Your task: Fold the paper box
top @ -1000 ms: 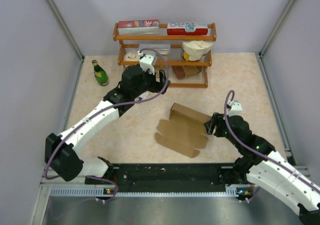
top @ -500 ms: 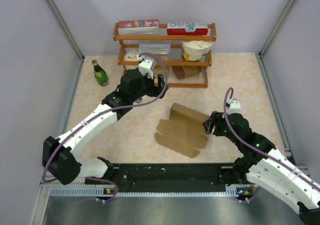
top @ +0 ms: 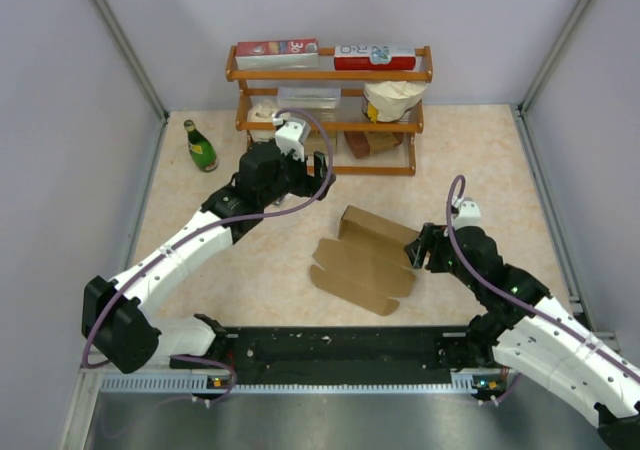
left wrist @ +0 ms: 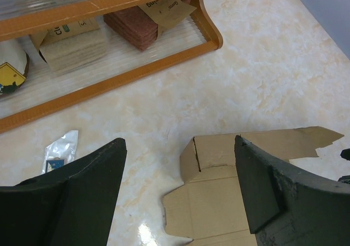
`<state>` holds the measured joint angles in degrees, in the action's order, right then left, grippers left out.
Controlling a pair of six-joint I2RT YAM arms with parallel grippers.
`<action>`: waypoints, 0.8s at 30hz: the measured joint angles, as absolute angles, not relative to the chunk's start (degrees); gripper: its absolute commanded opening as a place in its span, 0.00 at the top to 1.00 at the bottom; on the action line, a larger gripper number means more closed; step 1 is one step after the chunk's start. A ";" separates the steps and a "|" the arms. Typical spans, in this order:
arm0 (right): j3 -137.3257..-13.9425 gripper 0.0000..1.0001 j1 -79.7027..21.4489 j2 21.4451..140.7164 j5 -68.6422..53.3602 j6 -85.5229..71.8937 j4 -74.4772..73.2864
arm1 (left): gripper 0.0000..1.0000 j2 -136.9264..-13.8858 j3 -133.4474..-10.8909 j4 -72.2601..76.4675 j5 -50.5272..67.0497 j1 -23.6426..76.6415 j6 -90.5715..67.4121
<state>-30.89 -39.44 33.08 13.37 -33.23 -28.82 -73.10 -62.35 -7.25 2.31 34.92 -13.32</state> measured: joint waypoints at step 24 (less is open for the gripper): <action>-30.89 0.37 -39.44 34.28 12.99 -33.04 -28.82 | 0.16 -73.10 -62.13 -7.25 2.31 34.92 -13.32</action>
<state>-30.89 -39.44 34.28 12.99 -33.04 -28.82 -73.10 -62.13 -7.25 2.31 34.92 -13.32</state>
